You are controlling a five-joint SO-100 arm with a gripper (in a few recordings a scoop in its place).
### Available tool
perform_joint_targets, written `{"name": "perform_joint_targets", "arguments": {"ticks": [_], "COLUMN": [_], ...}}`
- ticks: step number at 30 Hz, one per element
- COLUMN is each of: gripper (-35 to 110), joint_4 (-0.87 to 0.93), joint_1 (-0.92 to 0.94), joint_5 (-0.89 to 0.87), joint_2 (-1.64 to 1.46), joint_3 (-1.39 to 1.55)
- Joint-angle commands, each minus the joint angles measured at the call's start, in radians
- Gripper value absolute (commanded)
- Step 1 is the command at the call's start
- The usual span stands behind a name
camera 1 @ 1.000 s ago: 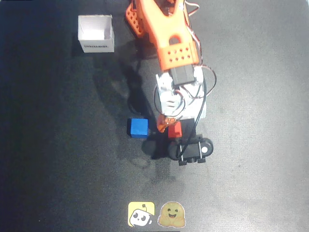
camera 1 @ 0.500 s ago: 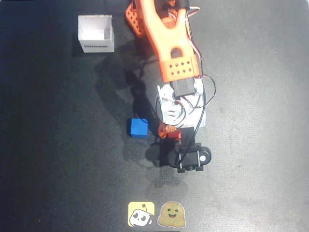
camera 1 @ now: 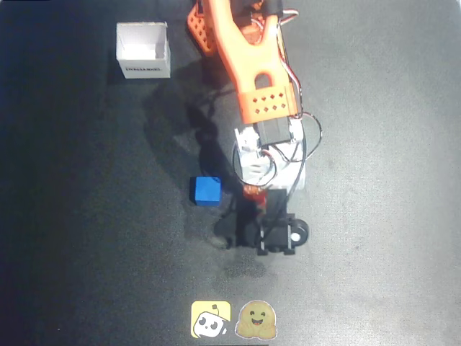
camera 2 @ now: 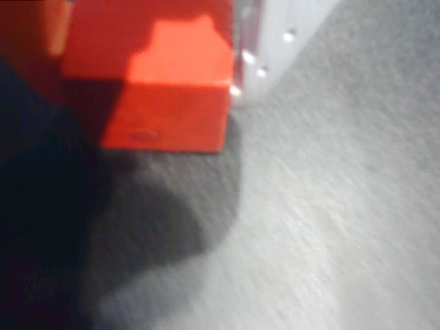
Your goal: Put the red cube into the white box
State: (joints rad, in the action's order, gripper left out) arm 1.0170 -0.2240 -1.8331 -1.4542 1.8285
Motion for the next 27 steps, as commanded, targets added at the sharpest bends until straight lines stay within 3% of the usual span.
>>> {"name": "perform_joint_targets", "arguments": {"ticks": [1, 8, 11, 21, 27], "gripper": [0, 0, 0, 0, 0], "joint_4": [0.097, 0.563, 0.658, 0.664, 0.655], "joint_1": [0.021, 0.186, 0.322, 0.882, 1.103], "joint_5": [-0.052, -0.115, -0.109, 0.095, 0.164], "joint_2": [-0.129, -0.199, -0.236, -0.347, -0.407], "joint_3": [-0.052, -0.379, -0.414, -0.247, -0.169]}}
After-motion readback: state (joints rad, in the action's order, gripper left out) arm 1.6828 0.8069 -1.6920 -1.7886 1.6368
